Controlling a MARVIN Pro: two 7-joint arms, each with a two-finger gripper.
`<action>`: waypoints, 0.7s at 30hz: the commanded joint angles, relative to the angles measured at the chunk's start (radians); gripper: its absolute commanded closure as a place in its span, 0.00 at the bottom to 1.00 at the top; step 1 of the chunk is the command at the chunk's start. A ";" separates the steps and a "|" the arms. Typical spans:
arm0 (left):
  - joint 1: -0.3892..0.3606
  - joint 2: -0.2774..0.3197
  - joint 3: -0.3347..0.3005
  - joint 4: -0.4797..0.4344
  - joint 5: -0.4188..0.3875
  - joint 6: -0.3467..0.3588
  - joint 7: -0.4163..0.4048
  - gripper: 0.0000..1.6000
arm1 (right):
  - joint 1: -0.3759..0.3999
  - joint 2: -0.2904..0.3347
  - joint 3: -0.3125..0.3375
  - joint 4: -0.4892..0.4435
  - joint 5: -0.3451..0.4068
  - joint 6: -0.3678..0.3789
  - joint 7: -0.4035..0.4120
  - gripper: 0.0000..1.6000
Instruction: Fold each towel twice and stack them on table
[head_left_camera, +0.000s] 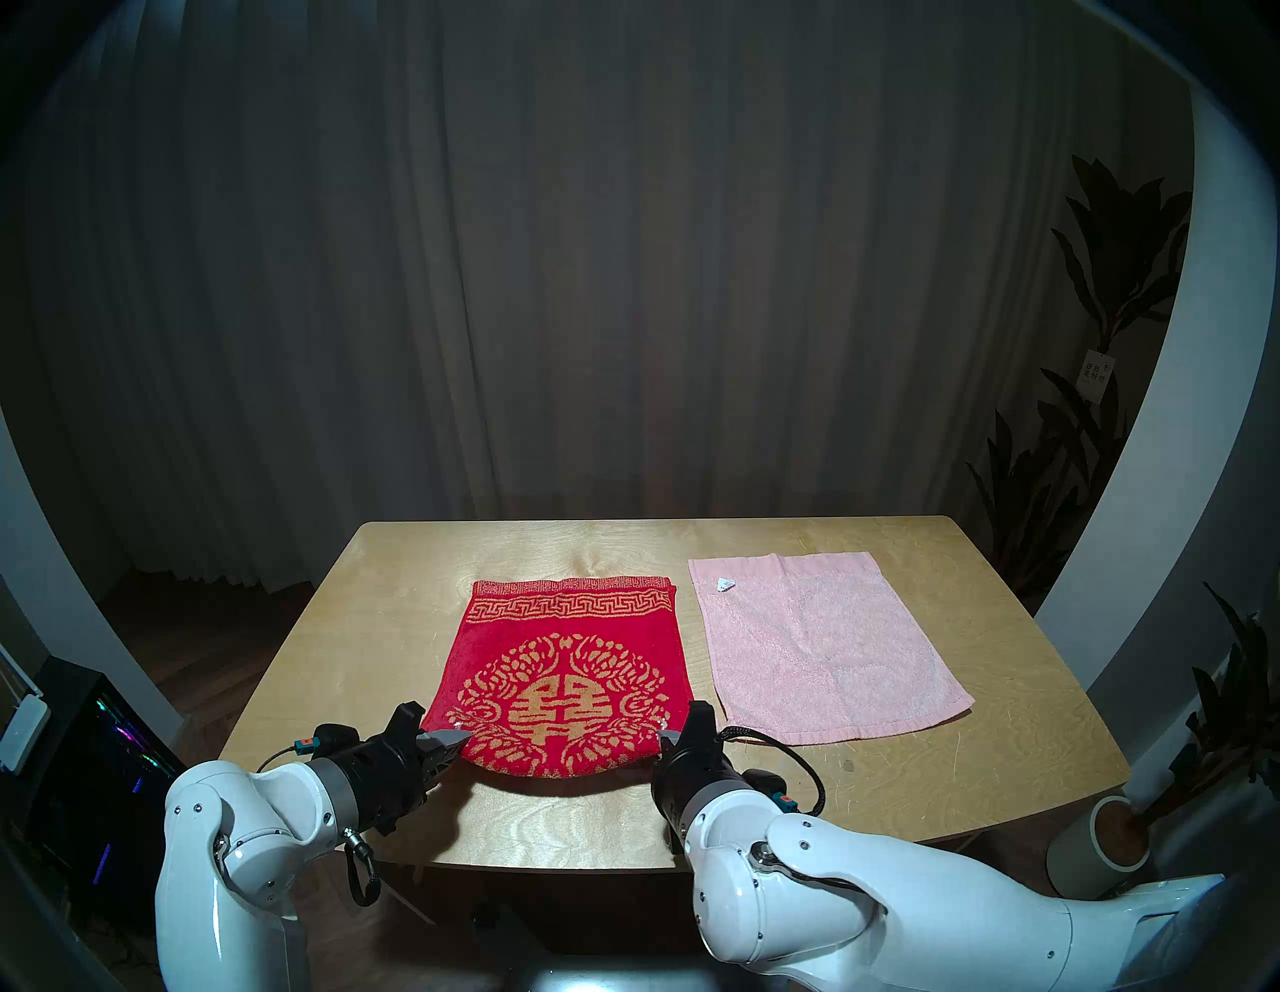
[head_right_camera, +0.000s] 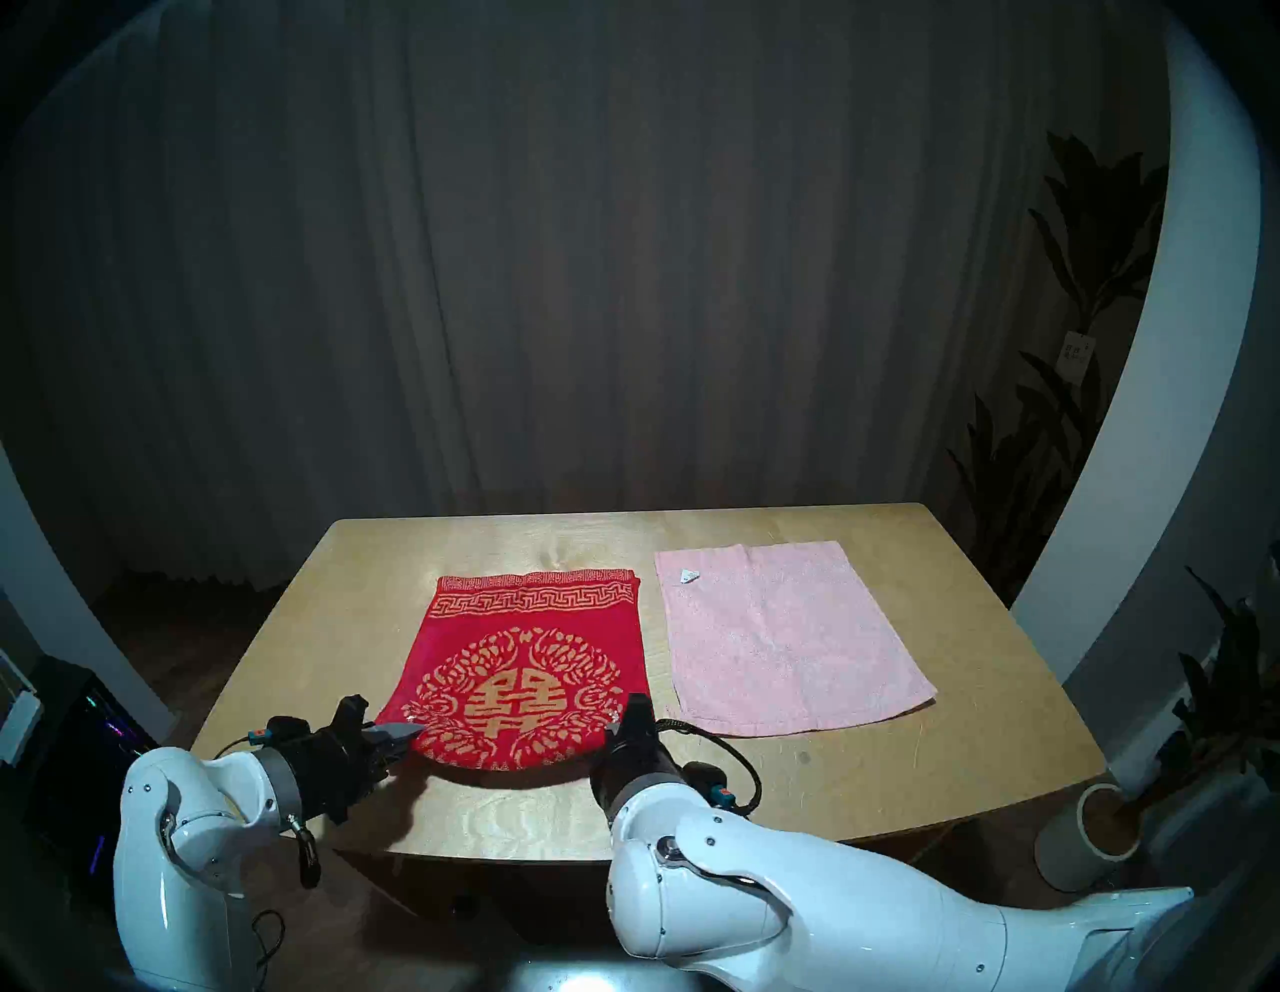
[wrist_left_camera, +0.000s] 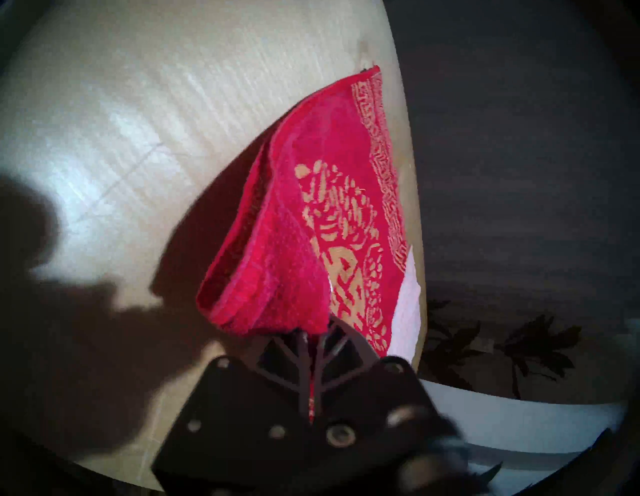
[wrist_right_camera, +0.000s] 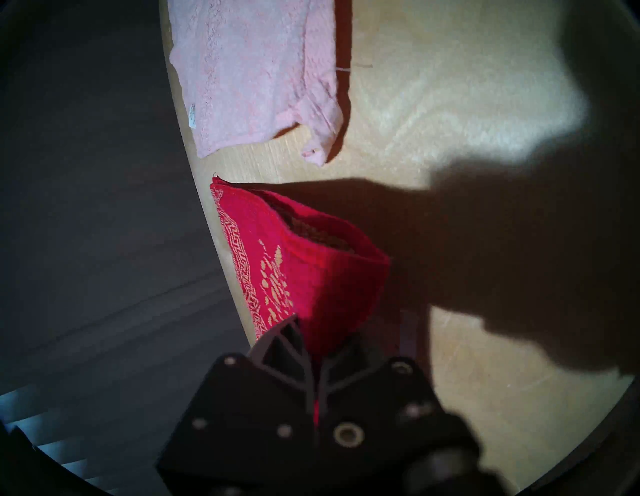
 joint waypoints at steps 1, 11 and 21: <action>-0.052 0.021 0.019 -0.036 -0.076 0.014 0.033 1.00 | -0.021 0.049 0.098 -0.094 0.055 0.001 -0.040 1.00; -0.177 0.061 0.044 0.016 -0.092 -0.059 0.093 1.00 | 0.041 -0.006 0.172 -0.041 0.082 0.001 -0.104 1.00; -0.285 0.092 0.075 0.083 -0.073 -0.152 0.102 1.00 | 0.156 -0.088 0.173 0.065 0.075 0.001 -0.170 1.00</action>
